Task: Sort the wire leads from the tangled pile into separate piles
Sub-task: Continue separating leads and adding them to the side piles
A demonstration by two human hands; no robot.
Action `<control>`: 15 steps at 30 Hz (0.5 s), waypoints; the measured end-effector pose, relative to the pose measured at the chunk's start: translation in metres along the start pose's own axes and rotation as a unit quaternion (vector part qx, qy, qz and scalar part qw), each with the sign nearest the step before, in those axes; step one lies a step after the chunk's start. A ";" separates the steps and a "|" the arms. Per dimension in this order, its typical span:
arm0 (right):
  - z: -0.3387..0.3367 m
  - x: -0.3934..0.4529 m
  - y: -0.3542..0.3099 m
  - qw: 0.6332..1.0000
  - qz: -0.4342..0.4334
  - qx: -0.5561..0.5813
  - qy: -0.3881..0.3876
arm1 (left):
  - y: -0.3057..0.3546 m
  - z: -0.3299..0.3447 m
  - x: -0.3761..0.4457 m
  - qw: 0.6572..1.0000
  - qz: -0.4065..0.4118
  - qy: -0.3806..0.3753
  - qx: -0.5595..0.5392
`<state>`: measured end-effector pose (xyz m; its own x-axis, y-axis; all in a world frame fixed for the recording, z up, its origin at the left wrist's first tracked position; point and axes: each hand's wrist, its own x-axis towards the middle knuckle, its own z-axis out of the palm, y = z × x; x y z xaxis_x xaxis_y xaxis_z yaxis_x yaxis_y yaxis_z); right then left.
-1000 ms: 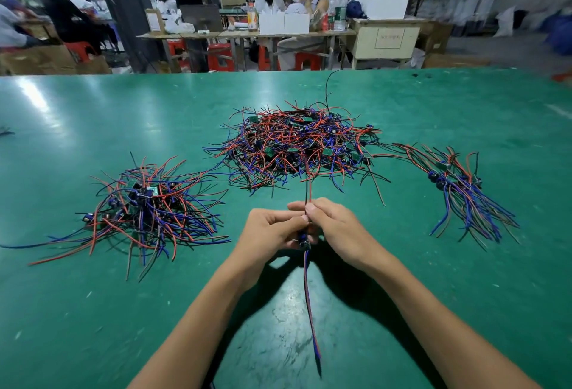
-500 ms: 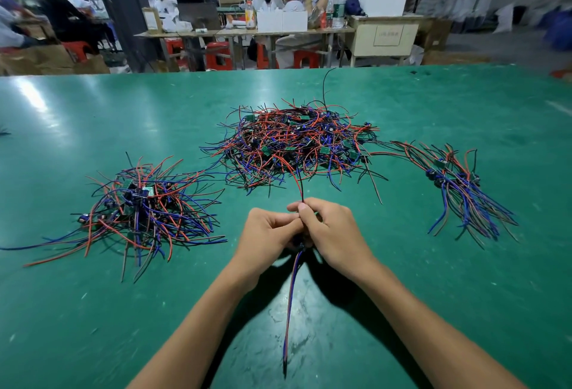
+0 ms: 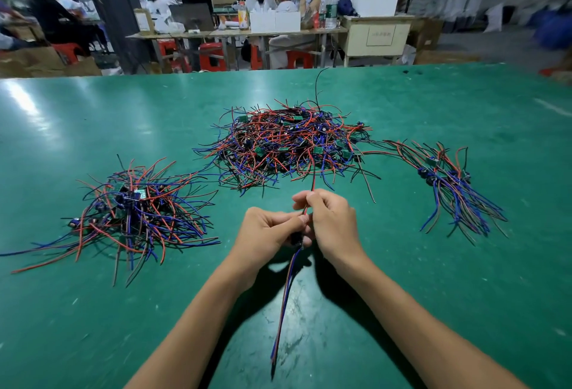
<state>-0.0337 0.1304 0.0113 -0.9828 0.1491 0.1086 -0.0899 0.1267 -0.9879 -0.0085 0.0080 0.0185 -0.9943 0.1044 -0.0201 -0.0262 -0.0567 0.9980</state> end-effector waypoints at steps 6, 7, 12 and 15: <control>-0.012 0.016 0.001 0.996 0.036 0.006 0.080 | 0.000 0.003 -0.001 0.995 0.026 -0.046 0.082; -0.015 0.020 0.000 0.994 0.051 0.025 0.096 | -0.001 0.004 -0.001 0.993 0.024 -0.058 0.096; -0.030 0.026 -0.005 0.950 0.205 0.225 0.077 | 0.000 0.000 -0.002 0.984 0.019 -0.094 0.153; -0.042 0.026 -0.008 0.921 0.241 0.306 0.014 | 0.002 -0.002 -0.005 0.991 -0.002 -0.084 0.101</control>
<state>-0.0516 0.1748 0.0271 -0.9284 0.0703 -0.3649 0.2730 -0.5369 -0.7982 -0.0039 0.0057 0.0200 -0.9626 0.2690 -0.0312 0.0076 0.1422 0.9898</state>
